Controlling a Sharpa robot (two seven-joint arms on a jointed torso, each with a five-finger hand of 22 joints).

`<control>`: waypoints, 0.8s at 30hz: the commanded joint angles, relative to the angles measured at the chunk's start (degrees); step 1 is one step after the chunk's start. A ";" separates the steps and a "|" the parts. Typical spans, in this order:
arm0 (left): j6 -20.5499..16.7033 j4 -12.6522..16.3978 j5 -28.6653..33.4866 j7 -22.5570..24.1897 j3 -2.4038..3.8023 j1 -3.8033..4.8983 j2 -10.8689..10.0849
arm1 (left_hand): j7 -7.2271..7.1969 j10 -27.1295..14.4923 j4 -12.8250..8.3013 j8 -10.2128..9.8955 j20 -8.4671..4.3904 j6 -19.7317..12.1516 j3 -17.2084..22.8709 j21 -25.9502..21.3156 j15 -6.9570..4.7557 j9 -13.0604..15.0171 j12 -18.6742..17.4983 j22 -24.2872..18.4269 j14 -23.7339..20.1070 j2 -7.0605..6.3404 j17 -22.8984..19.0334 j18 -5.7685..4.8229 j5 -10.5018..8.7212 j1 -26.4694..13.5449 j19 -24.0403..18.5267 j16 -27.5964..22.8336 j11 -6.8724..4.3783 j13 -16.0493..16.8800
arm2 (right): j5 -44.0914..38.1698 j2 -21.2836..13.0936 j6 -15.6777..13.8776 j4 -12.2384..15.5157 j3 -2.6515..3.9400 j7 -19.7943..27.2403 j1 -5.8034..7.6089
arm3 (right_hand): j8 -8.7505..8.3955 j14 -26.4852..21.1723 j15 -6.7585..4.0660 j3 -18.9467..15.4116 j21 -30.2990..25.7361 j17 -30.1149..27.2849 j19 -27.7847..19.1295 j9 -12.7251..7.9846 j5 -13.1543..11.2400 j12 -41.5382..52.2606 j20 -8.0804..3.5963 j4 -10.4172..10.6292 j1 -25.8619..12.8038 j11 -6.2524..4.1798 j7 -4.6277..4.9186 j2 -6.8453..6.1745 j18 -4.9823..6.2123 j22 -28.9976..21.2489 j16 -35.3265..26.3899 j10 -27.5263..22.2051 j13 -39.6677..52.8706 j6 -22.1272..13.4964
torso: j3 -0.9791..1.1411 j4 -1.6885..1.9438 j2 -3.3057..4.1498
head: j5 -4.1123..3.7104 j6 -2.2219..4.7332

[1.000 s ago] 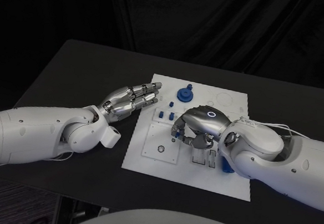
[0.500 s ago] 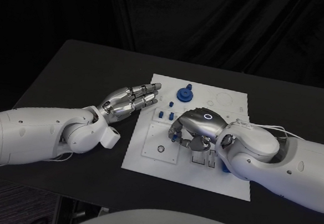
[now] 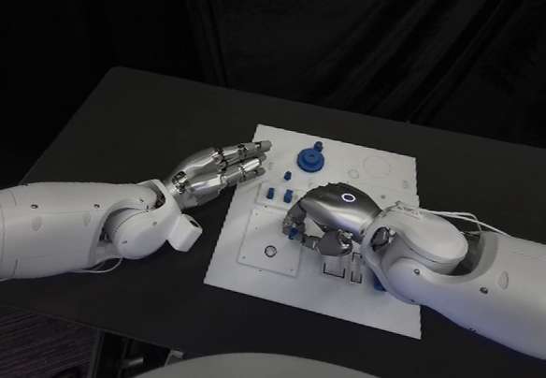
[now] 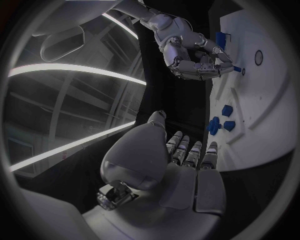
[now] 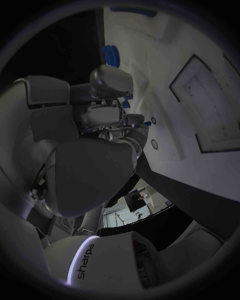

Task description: Assemble the parts on the task board

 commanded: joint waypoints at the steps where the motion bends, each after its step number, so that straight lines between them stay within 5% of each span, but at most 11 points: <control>1: 1.14 -0.02 -0.02 3.87 0.04 -0.14 0.19 | 0.42 -0.40 -0.19 0.24 0.30 0.16 0.23 -0.18 0.40 0.10 0.22 -0.10 0.16 0.06 0.08 0.94 0.17 0.30 0.05 0.35 0.12 0.03 | -0.46 0.02 0.42 -0.11 0.03 -0.13 -0.18 | -0.17 0.05 0.33 0.31 0.01 -0.06 -0.04 0.06 -0.38 -0.30 0.36 0.11 -0.44 0.15 0.21 0.09 -0.27 8.24 0.01 -0.27 -0.08 -0.25 | -0.02 0.01 -0.03 | 0.11 -0.02; 24: 1.35 -0.05 -0.02 3.38 0.04 -0.34 0.13 | 0.78 -0.49 -0.22 0.29 0.35 0.41 0.38 -0.18 0.53 0.13 0.21 -0.10 0.14 0.15 0.08 0.91 0.16 0.22 0.05 0.38 0.05 0.03 | -0.46 0.77 0.83 -1.63 0.02 0.14 -0.93 | -0.23 -0.05 0.35 0.35 -0.19 -0.24 -0.13 0.05 -0.34 -0.41 0.39 0.07 -0.41 0.19 0.23 0.10 -0.23 8.19 -0.14 -0.32 -0.13 -0.25 | -0.02 0.02 -0.01 | 0.15 -0.02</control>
